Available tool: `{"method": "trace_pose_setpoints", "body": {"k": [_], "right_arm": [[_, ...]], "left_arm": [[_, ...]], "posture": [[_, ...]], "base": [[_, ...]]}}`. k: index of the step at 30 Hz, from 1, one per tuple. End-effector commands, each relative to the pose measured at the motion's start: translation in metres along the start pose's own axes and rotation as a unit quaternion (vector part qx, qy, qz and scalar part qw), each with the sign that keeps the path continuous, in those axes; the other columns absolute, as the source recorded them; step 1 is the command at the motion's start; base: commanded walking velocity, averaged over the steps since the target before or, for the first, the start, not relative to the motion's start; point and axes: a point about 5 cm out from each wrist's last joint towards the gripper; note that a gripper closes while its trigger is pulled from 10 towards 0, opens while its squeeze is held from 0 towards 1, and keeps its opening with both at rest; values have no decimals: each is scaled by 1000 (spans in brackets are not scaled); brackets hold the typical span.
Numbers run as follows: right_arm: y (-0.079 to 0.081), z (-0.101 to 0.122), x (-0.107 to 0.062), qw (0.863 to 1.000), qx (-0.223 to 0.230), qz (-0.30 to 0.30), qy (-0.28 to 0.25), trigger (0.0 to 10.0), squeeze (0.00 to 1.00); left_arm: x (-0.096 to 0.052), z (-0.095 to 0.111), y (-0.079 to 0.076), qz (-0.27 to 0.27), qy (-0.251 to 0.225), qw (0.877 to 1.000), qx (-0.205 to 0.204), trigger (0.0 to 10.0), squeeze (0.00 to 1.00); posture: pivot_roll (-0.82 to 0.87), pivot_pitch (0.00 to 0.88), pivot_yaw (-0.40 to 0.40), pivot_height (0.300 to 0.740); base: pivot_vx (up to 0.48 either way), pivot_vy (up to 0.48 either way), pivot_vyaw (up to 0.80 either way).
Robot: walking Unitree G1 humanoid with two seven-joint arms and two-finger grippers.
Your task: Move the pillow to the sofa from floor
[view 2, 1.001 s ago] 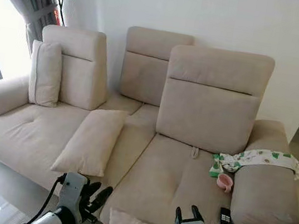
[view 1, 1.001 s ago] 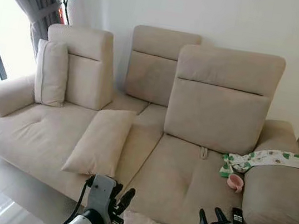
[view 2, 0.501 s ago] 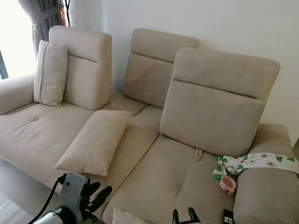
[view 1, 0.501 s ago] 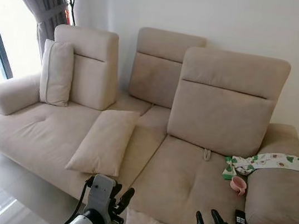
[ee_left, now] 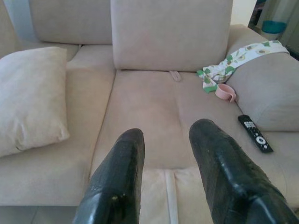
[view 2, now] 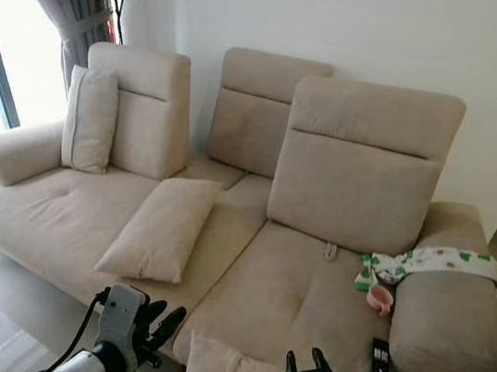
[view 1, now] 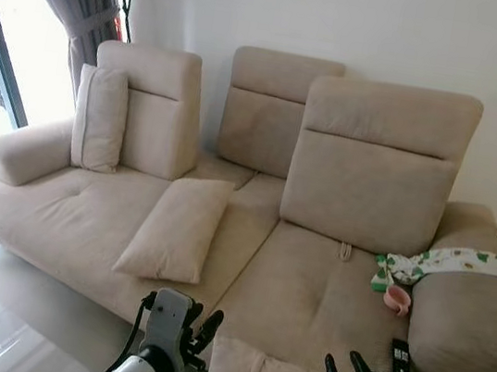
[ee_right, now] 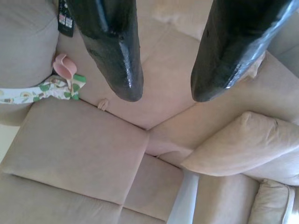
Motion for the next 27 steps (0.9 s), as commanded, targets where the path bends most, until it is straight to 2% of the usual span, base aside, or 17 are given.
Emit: {"method": "trace_pose_setpoints", "body": {"k": [1,27], "right_arm": [[2,-1,-1,1000,9,0,0,10000,0],[2,2,2,1000,14,-3,-8,10000,0]], "left_arm": [[-1,-6,3,3,13,1000,8,10000,0],[2,-5,3,3,9,1000,10,10000,0]], "posture": [[112,2,80,635],[113,0,80,545]], "base": [[0,0,0],[0,0,0]]}}
Point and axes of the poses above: a point about 5 cm out from each wrist's last joint towards the gripper, its own x axis pointing out of the wrist towards the gripper, its own z axis along the axis of the wrist's last joint, y = z × x, and after that the axes turned 7 degrees about x, right-handed
